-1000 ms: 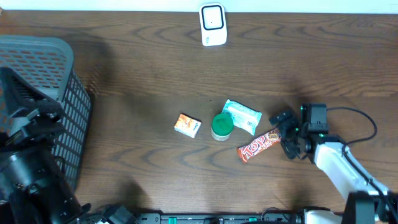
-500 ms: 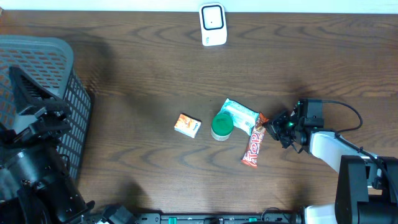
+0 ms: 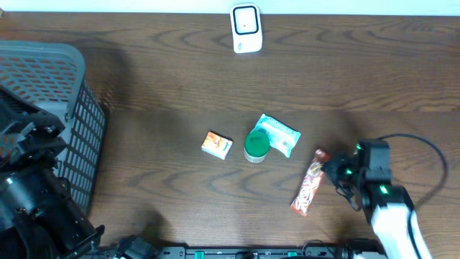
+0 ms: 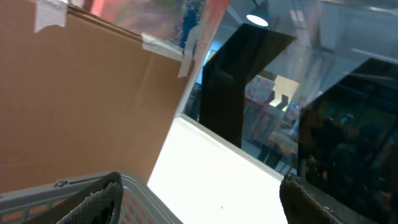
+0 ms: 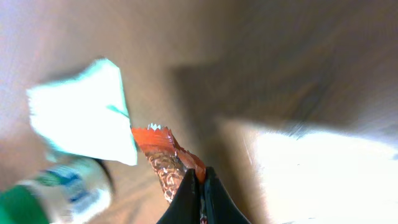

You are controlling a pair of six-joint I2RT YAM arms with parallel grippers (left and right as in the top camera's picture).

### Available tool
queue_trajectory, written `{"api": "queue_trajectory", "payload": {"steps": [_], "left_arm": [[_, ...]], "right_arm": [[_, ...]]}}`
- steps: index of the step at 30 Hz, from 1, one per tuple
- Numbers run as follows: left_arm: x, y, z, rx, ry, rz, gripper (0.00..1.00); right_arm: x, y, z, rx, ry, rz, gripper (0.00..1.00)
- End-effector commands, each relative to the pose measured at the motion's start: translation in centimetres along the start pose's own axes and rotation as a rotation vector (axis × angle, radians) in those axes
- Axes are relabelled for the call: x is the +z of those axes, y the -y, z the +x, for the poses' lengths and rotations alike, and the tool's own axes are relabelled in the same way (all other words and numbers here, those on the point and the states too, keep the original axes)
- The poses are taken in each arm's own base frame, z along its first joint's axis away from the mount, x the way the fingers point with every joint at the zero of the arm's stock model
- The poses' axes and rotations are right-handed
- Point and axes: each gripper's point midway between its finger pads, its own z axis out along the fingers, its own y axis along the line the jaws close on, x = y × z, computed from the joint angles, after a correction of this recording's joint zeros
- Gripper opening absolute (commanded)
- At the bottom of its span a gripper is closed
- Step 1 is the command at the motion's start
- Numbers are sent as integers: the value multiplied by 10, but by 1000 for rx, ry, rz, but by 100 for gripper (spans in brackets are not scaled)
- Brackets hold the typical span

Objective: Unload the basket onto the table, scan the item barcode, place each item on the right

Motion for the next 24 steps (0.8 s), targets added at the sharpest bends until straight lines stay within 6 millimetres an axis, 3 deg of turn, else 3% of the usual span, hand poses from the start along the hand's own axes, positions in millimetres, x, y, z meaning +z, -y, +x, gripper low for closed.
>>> {"api": "queue_trajectory", "payload": {"steps": [1,7,16,18,21,22,24], "left_arm": [[1,-5,1,-21,8,-23,81],[1,-4,5,-49,5,-25,81],[2,-3,9,-60,1,-25,81],[2,-3,10,-62,0,-25,81],[2,-3,13,-76,-4,-25,81],[2,-2,15,-81,-9,-25,81],[2,-2,20,-94,-23,-25,81]], "right_arm": [[-36,4,-41,-55,282,41,1],[-88,-4,-71,-126,555,-3,1],[-129,-19,-115,-274,845,54,1],[-131,-23,-119,-295,862,50,1],[-111,-19,-104,-267,748,32,2],[-101,-9,-96,-196,691,43,11],[-82,8,-77,-71,569,65,51]]}}
